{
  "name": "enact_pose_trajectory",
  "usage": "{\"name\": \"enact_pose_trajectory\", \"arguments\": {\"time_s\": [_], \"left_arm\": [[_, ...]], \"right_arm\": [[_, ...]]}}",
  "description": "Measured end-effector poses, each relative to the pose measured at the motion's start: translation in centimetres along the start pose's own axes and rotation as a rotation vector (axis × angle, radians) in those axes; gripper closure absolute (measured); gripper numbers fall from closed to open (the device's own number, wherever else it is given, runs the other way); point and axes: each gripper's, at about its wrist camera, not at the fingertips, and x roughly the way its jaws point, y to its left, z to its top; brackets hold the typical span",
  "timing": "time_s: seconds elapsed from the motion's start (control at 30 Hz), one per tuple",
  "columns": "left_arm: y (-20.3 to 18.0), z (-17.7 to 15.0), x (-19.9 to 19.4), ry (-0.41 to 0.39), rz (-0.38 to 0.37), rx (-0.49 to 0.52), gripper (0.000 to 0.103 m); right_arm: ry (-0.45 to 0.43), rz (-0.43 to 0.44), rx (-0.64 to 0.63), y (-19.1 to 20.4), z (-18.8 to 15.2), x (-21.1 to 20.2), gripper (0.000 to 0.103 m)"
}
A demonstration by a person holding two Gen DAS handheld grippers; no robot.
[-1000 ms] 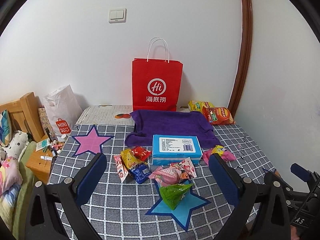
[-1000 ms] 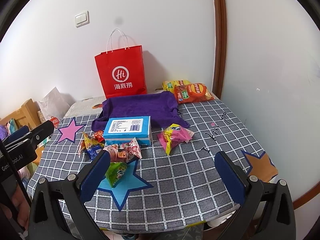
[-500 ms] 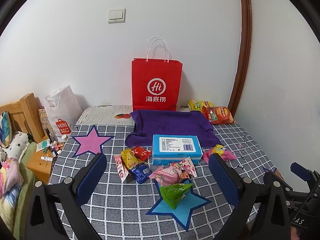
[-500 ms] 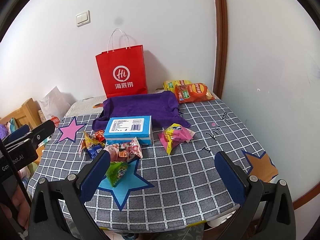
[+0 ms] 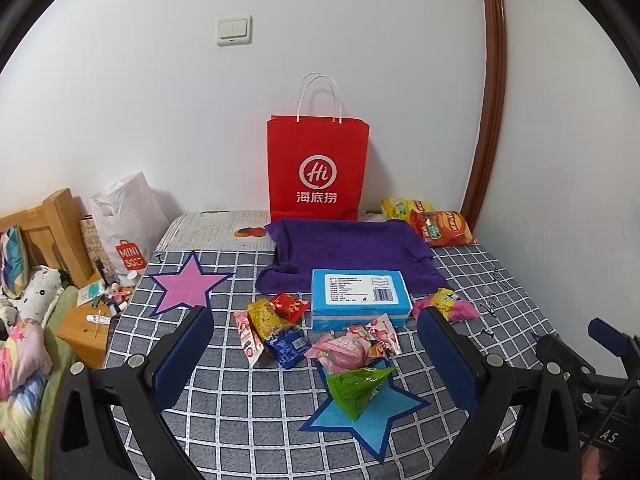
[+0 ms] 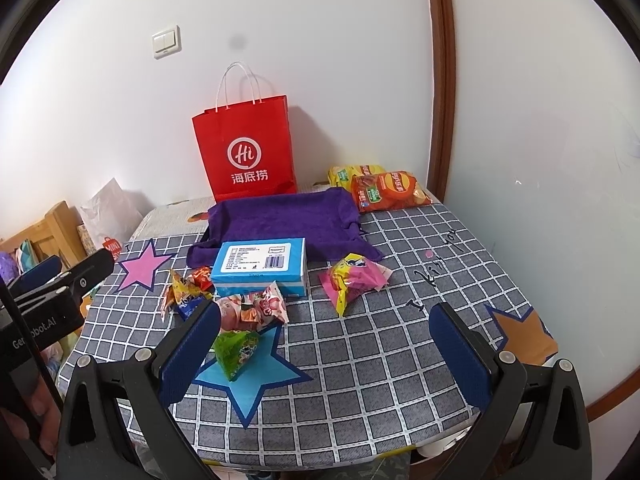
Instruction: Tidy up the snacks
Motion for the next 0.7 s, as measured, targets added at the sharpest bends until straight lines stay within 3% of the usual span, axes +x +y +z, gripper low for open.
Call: {"name": "enact_pose_trajectory", "arguments": {"time_s": [0.33,0.6,0.7], "left_arm": [[1.1,0.5,2.3,0.035,-0.008,-0.016,0.001],[3.0,0.4,7.5,0.117,0.039,-0.038,0.001],[4.1,-0.1,9.7,0.151,0.031,-0.060,0.001]], "right_arm": [[0.031,-0.024,0.011,-0.3,0.4,2.7,0.000],[0.067,-0.108,0.054,-1.9,0.2,6.5,0.000],[0.105,-0.092,0.025,-2.8,-0.1,8.9,0.000]]}}
